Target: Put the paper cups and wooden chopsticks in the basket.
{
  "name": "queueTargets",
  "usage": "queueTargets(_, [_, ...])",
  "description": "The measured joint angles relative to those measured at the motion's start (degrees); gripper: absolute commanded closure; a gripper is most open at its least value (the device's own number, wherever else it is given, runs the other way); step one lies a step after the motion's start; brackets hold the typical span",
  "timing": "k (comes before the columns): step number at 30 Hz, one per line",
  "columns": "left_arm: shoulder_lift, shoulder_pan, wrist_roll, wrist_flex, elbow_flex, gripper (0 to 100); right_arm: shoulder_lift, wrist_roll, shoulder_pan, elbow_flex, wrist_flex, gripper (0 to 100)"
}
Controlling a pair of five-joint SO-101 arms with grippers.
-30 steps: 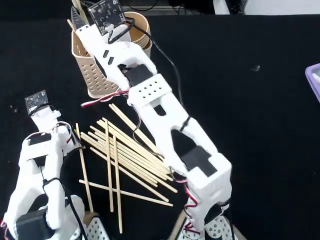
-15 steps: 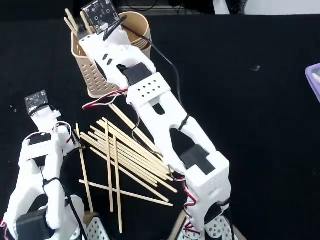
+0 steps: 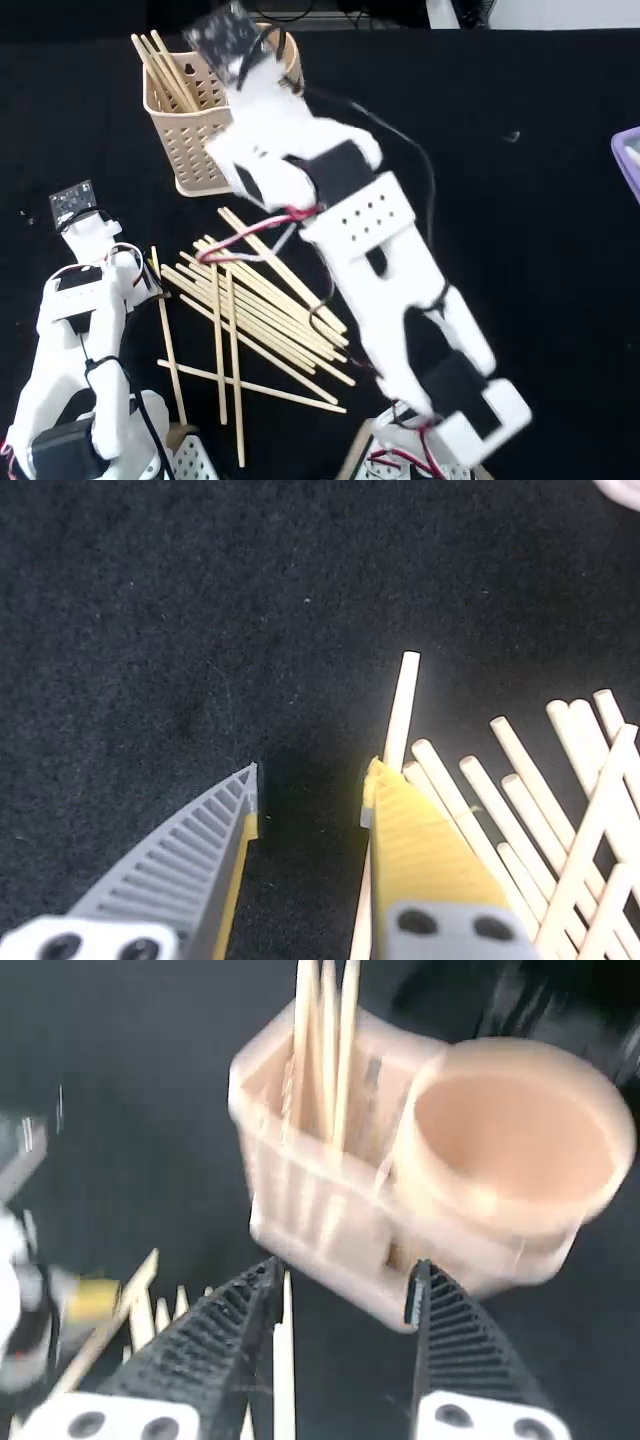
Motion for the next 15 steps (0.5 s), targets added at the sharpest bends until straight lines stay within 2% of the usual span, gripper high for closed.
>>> queueTargets(4, [0.0, 0.0, 0.0, 0.0, 0.0, 82, -7.12, 4.48, -1.76, 15.65, -2.37, 79.7])
queueTargets(11, [0.0, 0.0, 0.0, 0.0, 0.0, 82, -13.45, 6.68, -5.01, 48.26, -21.89, 79.7])
queueTargets(15, [0.0, 0.0, 0.0, 0.0, 0.0, 82, -10.73, 7.21, -4.13, 53.1, -30.86, 79.7])
